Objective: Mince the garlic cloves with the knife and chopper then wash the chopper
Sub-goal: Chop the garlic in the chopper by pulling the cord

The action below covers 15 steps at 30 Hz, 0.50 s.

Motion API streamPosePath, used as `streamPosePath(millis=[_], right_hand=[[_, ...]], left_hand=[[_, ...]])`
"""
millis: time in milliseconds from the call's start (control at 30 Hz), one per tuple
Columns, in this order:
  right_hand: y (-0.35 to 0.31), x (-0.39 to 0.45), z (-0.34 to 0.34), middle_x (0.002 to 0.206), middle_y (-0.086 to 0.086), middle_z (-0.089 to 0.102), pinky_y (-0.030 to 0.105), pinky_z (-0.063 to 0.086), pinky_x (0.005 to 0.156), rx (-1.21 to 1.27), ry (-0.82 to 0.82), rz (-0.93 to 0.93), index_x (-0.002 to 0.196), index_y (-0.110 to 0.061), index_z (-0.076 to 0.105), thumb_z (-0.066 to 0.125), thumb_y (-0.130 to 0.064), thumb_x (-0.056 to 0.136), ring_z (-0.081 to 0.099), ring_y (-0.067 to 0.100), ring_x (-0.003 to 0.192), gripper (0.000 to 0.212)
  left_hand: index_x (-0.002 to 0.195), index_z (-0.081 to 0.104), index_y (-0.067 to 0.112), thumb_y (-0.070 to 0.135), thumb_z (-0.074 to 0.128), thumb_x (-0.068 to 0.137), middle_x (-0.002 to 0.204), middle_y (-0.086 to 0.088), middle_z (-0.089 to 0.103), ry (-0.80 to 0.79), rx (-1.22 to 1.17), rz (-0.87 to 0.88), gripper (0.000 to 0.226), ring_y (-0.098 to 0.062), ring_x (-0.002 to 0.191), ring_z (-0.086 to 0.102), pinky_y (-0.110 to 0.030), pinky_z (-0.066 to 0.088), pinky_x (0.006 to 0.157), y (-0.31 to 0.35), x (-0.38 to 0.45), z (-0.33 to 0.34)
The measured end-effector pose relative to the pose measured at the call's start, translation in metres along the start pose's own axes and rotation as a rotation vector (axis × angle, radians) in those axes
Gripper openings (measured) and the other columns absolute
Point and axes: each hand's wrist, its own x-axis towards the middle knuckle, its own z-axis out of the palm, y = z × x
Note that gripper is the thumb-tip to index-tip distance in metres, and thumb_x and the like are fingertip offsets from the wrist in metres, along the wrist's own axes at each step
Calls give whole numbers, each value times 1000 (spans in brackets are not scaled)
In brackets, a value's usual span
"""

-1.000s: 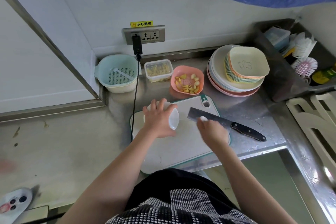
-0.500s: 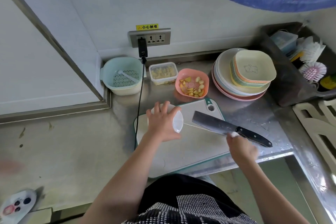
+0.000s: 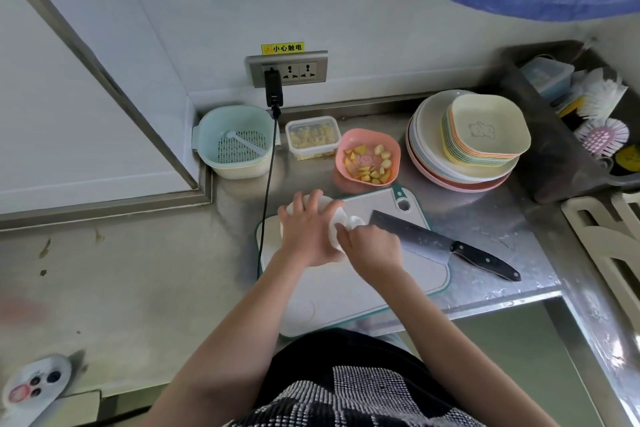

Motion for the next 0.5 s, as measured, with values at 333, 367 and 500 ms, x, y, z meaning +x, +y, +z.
streamPosePath(millis=[333, 367, 500], right_hand=[[132, -36, 31, 96, 11, 68, 30, 43, 73, 89, -64, 590, 102, -12, 66, 14, -51, 100, 62, 26, 87, 66], [138, -39, 30, 87, 10, 66, 30, 43, 71, 92, -35, 610, 96, -10, 67, 13, -51, 99, 62, 26, 83, 68], [101, -32, 6, 69, 6, 57, 30, 43, 64, 236, 82, 483, 77, -8, 61, 19, -46, 101, 59, 28, 71, 61]], left_hand=[[131, 30, 46, 56, 72, 47, 142, 3, 23, -8, -42, -11, 95, -34, 131, 24, -50, 30, 96, -8, 2, 0], [131, 30, 46, 56, 72, 47, 142, 3, 22, -7, -43, -12, 95, -33, 131, 23, -50, 30, 96, -8, 3, 0], [133, 28, 45, 56, 73, 50, 145, 0, 20, -14, -61, -44, 94, -34, 131, 22, -53, 28, 99, -6, 2, -3]])
